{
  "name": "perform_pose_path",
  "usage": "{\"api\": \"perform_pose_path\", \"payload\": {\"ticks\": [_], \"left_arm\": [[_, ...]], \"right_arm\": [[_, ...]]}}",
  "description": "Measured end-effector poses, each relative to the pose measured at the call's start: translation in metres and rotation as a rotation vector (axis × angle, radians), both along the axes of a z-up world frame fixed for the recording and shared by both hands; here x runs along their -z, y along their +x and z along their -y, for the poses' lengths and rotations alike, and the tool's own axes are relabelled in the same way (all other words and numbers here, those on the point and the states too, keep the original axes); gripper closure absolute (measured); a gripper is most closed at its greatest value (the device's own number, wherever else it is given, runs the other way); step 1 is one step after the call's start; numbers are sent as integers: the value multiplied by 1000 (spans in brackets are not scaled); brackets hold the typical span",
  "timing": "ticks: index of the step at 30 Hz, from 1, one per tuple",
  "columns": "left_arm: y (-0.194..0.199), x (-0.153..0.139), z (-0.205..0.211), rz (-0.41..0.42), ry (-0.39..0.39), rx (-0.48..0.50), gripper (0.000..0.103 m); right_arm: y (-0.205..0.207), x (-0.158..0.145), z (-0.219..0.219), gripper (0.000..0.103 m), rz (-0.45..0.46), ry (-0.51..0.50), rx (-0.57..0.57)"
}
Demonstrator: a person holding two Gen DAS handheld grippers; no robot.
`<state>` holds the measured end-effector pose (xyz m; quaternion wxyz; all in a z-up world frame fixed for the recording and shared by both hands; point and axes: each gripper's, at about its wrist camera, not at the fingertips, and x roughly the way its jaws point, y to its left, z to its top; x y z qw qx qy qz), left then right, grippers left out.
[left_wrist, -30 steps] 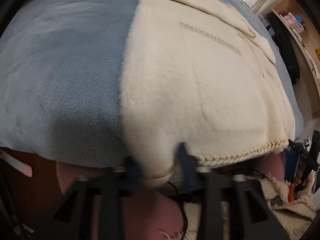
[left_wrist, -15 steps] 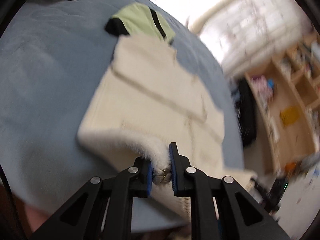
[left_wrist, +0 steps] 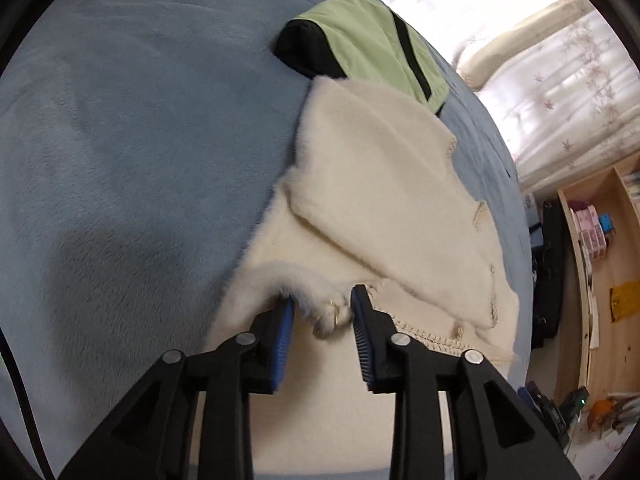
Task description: Fold large clothes
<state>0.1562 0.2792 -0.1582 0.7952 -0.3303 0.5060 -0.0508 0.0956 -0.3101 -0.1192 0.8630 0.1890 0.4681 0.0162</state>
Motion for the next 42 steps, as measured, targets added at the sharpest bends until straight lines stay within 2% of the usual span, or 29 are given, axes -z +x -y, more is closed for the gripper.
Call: {"api": "perform_pose_path", "payload": {"ticks": [1,2,3,5,7,9,12,19,21,26,31,35,38,42], "left_arm": [[-1,1,-1,2,-3,12,62],[2,1,-1,6,-4,25,49],[5,1,-2,17,-5,31,44],[3,-2,-4,50,-2,51,44],[5,-5,-3,73,15,95,44],[10,-6,3,83,66,169,43],[17,3,10,70,121,271,43],[19,10,15,84,167,388,43],[15,7,17,101,211,439,43],[11,6,25,127,336,528,43],[16,9,32,140,468,547,43],[27,19,22,105,449,519,43],[30,21,18,117,429,506,43],[28,22,30,157,477,511,46]], "right_arm": [[3,6,-1,42,-14,-5,-19],[5,12,1,42,-27,0,-30],[7,18,2,42,-40,5,-43],[9,27,3,42,-56,-20,-64],[13,34,-1,42,-61,-89,-92],[16,38,-2,42,-61,-135,-116],[21,42,0,42,-61,-140,-132],[32,51,-1,43,-56,-102,-141],[29,48,-4,47,-35,-107,-174],[29,47,-12,47,-32,-150,-221],[40,49,-11,47,-44,-130,-202],[45,50,-15,47,-47,-154,-208],[46,50,-18,47,-46,-178,-217],[45,50,-23,47,-36,-225,-222]]}}
